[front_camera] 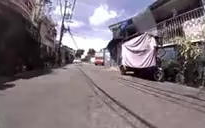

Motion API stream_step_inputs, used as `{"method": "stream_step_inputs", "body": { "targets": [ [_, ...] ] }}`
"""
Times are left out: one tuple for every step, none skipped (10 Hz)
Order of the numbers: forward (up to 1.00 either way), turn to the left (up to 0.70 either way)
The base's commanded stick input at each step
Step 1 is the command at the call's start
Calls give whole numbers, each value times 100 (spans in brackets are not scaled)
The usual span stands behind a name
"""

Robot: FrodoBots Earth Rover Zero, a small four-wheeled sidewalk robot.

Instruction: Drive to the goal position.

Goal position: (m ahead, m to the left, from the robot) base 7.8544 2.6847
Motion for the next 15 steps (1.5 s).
{"method": "stream_step_inputs", "body": {
  "targets": [
    [70, 10],
    [70, 10],
    [70, 10],
    [70, 10],
    [70, -17],
    [70, -25],
    [70, -18],
    [70, 2],
    [70, 10],
    [70, 10],
    [70, 3],
    [70, -24],
    [70, 5],
    [70, 10],
    [70, 10]
  ]
}}
